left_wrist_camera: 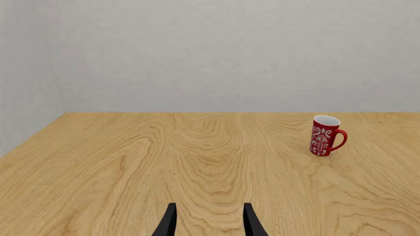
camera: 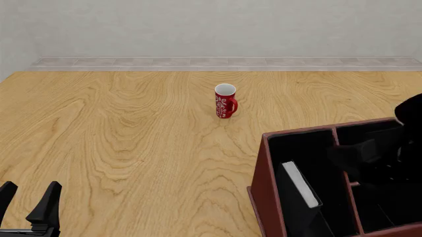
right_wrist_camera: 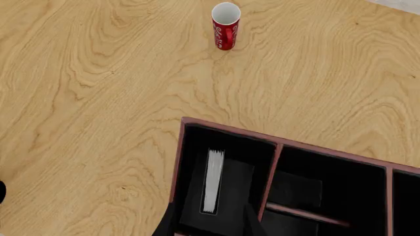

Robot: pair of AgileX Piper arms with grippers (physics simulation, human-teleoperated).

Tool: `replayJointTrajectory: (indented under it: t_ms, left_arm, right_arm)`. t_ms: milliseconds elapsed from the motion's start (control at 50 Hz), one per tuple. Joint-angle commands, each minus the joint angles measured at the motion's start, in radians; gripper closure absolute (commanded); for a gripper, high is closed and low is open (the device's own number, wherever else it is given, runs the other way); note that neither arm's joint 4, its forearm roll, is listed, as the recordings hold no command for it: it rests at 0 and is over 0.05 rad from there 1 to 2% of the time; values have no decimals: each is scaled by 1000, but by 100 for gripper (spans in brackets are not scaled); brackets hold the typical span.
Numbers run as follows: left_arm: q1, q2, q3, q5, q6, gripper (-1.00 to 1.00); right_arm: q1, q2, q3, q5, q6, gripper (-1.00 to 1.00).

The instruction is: Pick up the book and place it in the left compartment of the caddy.

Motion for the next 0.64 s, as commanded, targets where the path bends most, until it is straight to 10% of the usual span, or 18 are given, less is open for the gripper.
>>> replayJointTrajectory:
  t_ms: [20,640]
  left_arm:
    - [0,0,0,0,0,-100]
    - [0,0,0,0,0,-100]
  right_arm:
    - [-4,21,-89,9,-18,-100]
    - [-19,35,-282,-5,-38,-100]
